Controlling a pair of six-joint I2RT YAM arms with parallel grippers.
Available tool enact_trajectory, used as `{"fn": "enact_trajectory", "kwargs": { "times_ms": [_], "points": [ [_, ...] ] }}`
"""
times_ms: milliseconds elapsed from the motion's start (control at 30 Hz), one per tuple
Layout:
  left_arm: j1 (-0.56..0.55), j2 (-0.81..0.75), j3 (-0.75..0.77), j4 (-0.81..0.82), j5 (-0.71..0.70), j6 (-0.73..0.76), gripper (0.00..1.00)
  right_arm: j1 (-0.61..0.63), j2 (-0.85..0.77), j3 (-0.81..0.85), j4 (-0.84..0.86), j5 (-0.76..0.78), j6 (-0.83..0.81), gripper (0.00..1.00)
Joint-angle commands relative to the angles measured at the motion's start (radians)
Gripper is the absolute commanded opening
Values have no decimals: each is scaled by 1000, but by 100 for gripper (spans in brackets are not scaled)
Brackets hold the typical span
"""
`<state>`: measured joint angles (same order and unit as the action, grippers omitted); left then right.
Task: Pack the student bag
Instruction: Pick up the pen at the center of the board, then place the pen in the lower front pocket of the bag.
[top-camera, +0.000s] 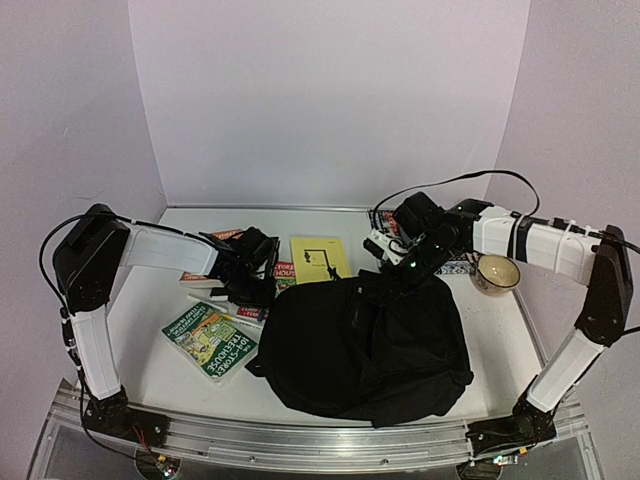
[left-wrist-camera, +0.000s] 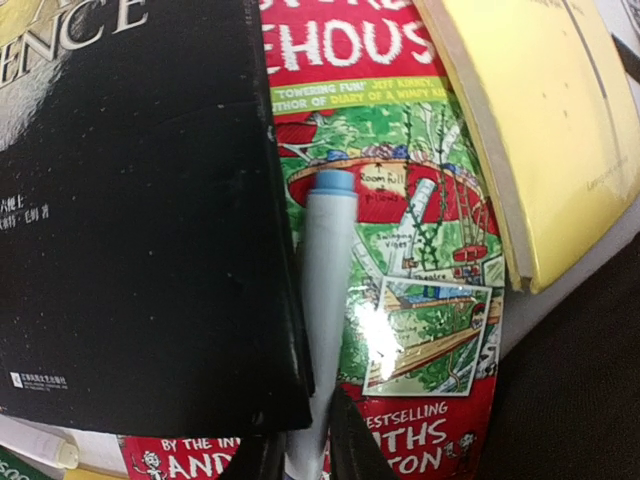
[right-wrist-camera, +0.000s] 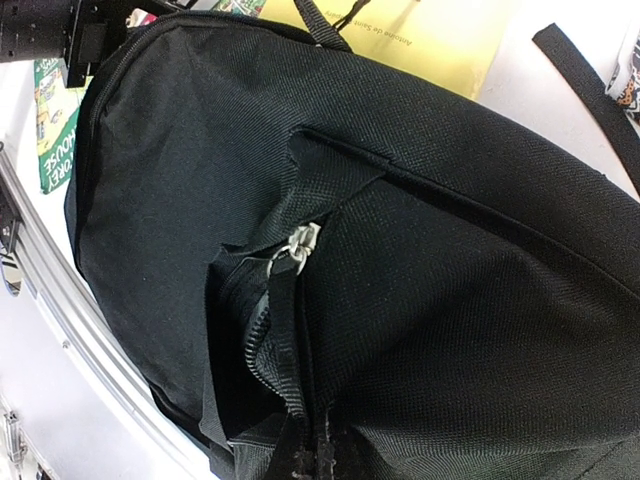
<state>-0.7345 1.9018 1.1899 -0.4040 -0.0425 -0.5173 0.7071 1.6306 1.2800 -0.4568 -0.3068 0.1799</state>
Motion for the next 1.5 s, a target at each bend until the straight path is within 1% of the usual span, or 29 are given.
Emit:
{"fn": "enact_trajectory", "kwargs": {
  "times_ms": [0,67,333,533,667,767,933,1000,1233,1467],
  "points": [
    [-10,44,7,-68,-79,6,4,5,-24,12,0,-76,-1,0],
    [-11,23,4,-78,-94,3,0,5,-23,16,1,-79,0,0],
    [-11,-150,-1,-75,-104,-19,0,5,-17,22,9,-82,10,0],
    [-11,-258,-15,-57,-82,-38,0,5,-8,30,18,-79,19,0],
    [-17,-331,-31,-26,10,-59,0,6,1,41,25,-62,31,0],
    [-57,-368,-52,26,101,-76,0,5,4,47,34,-51,41,0],
    [-170,-348,-59,91,192,-106,0,5,7,54,49,-38,54,0],
    [-198,-325,-67,119,224,-122,0,5,8,57,56,-41,61,0],
    [-254,-277,-95,189,282,-156,0,5,1,58,72,-55,77,0],
    [-309,-199,-45,221,324,-160,0,5,0,50,93,-75,89,0]
  ]
}}
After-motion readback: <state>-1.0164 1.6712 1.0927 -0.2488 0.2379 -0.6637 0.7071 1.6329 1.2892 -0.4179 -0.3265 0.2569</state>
